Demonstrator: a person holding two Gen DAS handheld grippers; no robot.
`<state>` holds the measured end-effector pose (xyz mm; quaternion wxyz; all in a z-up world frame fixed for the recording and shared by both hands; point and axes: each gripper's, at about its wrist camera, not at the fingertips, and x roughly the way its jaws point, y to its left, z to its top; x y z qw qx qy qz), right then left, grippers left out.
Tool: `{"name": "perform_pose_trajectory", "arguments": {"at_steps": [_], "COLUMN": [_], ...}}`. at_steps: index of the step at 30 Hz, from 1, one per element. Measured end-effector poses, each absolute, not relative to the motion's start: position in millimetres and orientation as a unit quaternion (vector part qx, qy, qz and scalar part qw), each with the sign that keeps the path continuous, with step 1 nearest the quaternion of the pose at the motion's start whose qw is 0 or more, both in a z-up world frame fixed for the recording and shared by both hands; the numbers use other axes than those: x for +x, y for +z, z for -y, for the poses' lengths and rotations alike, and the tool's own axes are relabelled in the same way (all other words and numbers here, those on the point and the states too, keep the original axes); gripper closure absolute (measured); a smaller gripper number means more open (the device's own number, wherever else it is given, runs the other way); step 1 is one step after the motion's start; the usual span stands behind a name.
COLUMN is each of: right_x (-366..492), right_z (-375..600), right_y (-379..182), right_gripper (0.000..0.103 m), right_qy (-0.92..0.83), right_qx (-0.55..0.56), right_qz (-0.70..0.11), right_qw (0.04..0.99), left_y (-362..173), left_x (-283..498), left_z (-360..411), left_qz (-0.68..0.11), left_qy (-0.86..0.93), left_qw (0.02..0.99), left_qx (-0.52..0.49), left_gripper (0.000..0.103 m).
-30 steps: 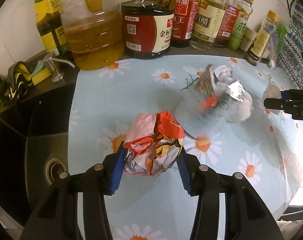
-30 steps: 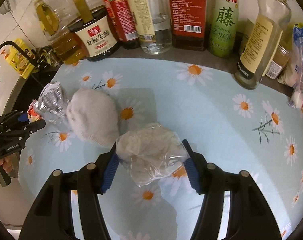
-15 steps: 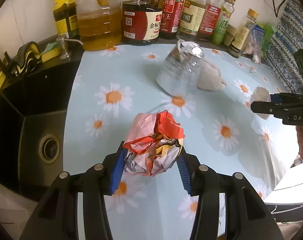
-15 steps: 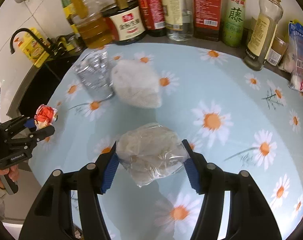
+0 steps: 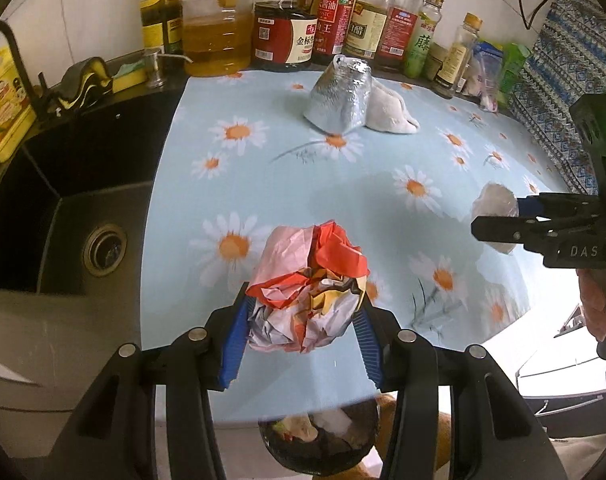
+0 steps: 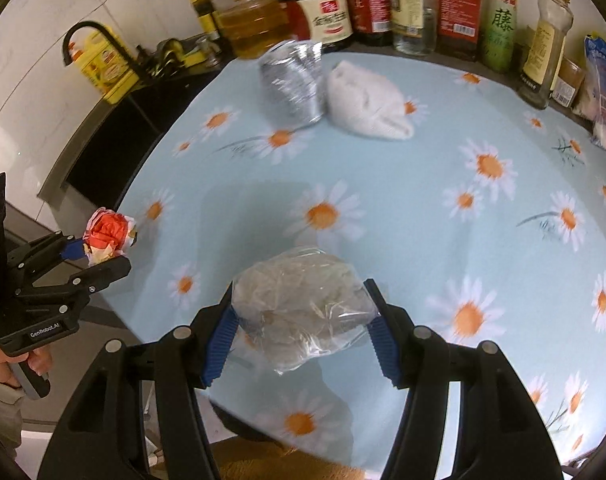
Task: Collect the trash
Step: 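Carry the red wrapper and plastic bag down over the trash bin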
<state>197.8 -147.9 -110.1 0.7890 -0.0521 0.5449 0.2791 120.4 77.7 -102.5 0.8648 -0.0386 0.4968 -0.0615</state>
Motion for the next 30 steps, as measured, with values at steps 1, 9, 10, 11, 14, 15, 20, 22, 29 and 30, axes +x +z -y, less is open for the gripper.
{"name": "perform_pose_trajectory", "arguments": {"at_steps": [1,9,10,11,14,15,20,22,29,30], "right_x": [193.3,152.2,148.0,142.3,127.4,122.1,100.2,90.8,62.1,58.5], "right_z": [145.9,127.3,125.0,122.2,114.7,112.3,102.5,99.3,92.8,92.2], "right_y": [-110.0,-105.0,-104.8,-104.7,-105.7,-106.2,-111.7,-116.1,-133.0,-136.4], "right_gripper": [0.043,0.043,0.043,0.043,0.043,0.043,0.043,0.043,0.043,0.043], "right_qy": [0.281,0.293,0.294,0.296,0.302,0.303,0.307,0.308,0.310,0.310], "right_qx": [-0.052,-0.049,-0.049,-0.049,-0.051,-0.052,-0.055,-0.055,-0.062,-0.062], "right_qz": [-0.545,-0.541,-0.541,-0.541,-0.542,-0.542,-0.548,-0.554,-0.573,-0.578], "right_qw": [0.788,0.787,0.786,0.786,0.783,0.782,0.776,0.772,0.756,0.753], "left_y": [-101.9,-95.5,-94.9,-94.5,-94.4,-94.6,-100.9,-106.6,-129.4,-134.3], "left_x": [114.3,73.4,68.6,62.6,48.6,43.7,21.1,11.5,-15.9,-20.2], "left_z": [-78.3,-81.3,-82.2,-83.0,-85.2,-85.7,-88.4,-87.5,-81.2,-80.3], "left_qz": [-0.496,-0.489,-0.488,-0.488,-0.487,-0.487,-0.493,-0.499,-0.522,-0.526], "left_qy": [-0.062,-0.070,-0.070,-0.071,-0.072,-0.072,-0.078,-0.081,-0.093,-0.094], "left_qw": [0.865,0.868,0.869,0.869,0.869,0.869,0.864,0.859,0.842,0.839], "left_qx": [-0.042,-0.046,-0.047,-0.049,-0.053,-0.055,-0.069,-0.074,-0.095,-0.100], "left_gripper": [0.057,0.057,0.057,0.057,0.057,0.057,0.057,0.057,0.057,0.057]}}
